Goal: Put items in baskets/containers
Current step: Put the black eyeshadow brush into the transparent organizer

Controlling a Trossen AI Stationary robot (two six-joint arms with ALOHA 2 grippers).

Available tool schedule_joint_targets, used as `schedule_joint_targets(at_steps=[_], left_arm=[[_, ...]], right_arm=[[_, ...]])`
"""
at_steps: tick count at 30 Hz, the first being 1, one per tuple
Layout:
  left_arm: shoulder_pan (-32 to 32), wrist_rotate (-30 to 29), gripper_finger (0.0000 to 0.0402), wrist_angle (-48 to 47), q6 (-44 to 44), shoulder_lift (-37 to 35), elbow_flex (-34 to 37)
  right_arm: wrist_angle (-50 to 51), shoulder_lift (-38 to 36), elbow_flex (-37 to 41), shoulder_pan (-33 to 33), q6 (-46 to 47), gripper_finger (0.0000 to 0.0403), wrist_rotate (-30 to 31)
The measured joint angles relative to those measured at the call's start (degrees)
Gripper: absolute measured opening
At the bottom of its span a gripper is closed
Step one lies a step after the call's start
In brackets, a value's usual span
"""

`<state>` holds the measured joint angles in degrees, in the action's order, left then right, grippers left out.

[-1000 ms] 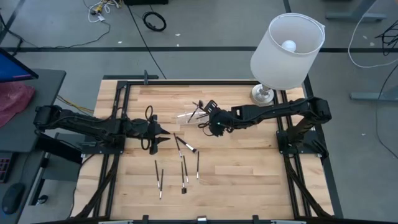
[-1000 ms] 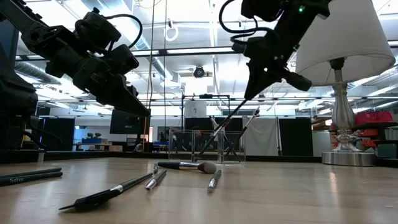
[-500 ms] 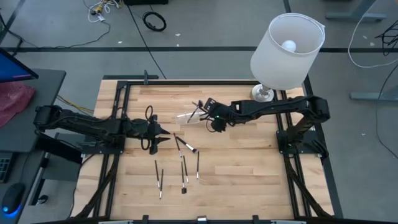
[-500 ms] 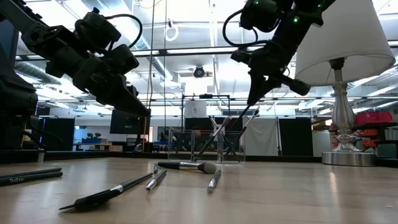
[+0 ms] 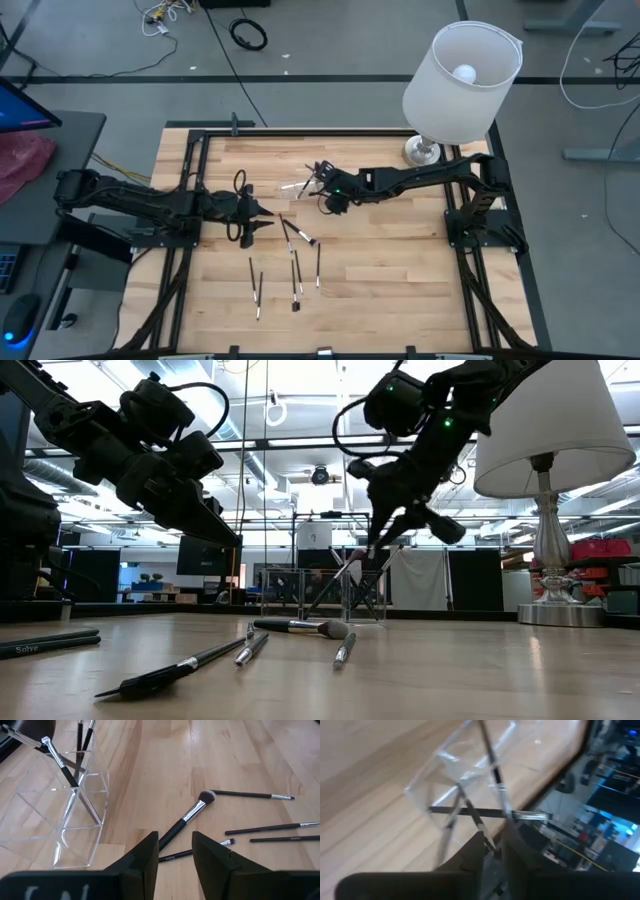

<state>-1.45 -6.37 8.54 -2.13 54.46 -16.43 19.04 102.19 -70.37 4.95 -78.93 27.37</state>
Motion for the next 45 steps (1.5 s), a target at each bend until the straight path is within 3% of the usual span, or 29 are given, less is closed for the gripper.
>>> schedule_joint_targets(at_steps=[9, 16, 19, 27, 32, 38, 45], left_arm=[[0.0, 0.2, 0.0122, -0.3, -0.1, 0.0, 0.0], [-0.1, 4.5, 0.0122, -0.4, -0.2, 0.0, 0.0], [-0.8, 6.4, 0.0122, -0.4, -0.2, 0.0, 0.0], [-8.0, 16.9, 0.0122, -0.4, -4.0, 0.0, 0.0], [-15.9, 19.2, 0.0122, -3.3, -1.4, 0.0, 0.0], [-22.5, 15.4, 0.0122, -11.5, 3.2, 1.2, 0.0], [-24.2, 14.6, 0.0122, -4.4, 5.5, 6.6, -0.1]], right_arm=[[-4.1, 0.0, 0.0, -1.8, 4.9, 0.0118, 4.4], [-7.5, -0.1, 0.0, -9.7, 22.3, 0.0123, 21.1], [-7.6, -0.1, 0.0, -13.8, 32.9, 0.0121, 22.1], [-8.7, -0.1, 0.0, -20.1, 62.6, 0.0121, 5.0], [-11.3, -0.1, 0.0, -20.9, 74.6, 0.0121, -4.6], [-12.4, -0.1, 0.0, -20.8, 75.9, 0.0121, -8.8], [-14.4, -0.1, 0.0, -20.8, 73.9, 0.0121, -8.9]])
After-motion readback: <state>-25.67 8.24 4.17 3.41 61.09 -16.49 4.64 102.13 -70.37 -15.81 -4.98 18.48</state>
